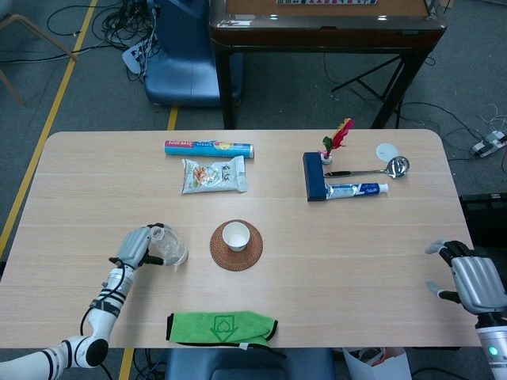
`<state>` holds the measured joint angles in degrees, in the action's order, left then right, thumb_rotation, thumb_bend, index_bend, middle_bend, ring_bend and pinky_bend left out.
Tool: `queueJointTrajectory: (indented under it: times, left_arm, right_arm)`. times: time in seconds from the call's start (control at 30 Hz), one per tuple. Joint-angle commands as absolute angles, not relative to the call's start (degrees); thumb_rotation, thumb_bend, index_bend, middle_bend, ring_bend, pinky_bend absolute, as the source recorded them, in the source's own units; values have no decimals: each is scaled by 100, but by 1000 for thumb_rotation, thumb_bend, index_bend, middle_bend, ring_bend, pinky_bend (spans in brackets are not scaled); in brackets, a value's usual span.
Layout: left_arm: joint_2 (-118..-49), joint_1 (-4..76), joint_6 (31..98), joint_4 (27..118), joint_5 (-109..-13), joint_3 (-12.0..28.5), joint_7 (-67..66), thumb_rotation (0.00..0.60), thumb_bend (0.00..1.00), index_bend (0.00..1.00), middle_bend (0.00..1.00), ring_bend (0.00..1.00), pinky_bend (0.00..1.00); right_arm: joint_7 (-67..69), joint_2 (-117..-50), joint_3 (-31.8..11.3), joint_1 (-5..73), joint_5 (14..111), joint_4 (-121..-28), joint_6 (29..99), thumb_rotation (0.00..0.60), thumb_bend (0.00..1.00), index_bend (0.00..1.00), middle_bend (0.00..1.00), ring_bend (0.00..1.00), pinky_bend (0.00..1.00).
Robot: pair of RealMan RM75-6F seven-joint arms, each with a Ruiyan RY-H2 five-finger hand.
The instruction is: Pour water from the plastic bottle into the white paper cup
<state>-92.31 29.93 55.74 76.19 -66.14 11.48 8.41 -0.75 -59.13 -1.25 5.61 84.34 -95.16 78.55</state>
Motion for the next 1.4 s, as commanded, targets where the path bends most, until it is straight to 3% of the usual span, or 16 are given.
queueJointTrajectory:
  times: [0.03,0.47,0.7,1.13,1.4]
  left_arm:
    - [-9265,2998,5589,7603,-6646,1155,892,600,24,494,419,321,270]
    - [-9335,2987,5813,7565,-6949,1138,1073,600,24,575,566,380,305]
    - [-9528,3031,6250,7531,-7226,1233,969,600,24,589,587,390,308]
    - [-9699,3331,6655,7440,-7481,1136,-1095,600,24,604,609,390,308]
    - [-9832,3504,6594,7612,-6966,1331,-2323,600,24,589,618,390,320]
  right_arm:
    - [-66,-5910,-127,559,8431,-9515,7857,600,161,354,278,231,435]
    - [-12,-5886,-133,552,8436,-9510,7867,600,161,353,278,231,435]
    - [21,-5864,-143,534,8437,-9516,7905,600,161,354,278,231,435]
    - [85,-5828,-146,508,8468,-9527,7958,600,161,354,279,231,435]
    - [121,-5816,-143,505,8481,-9527,7956,600,161,354,279,231,435]
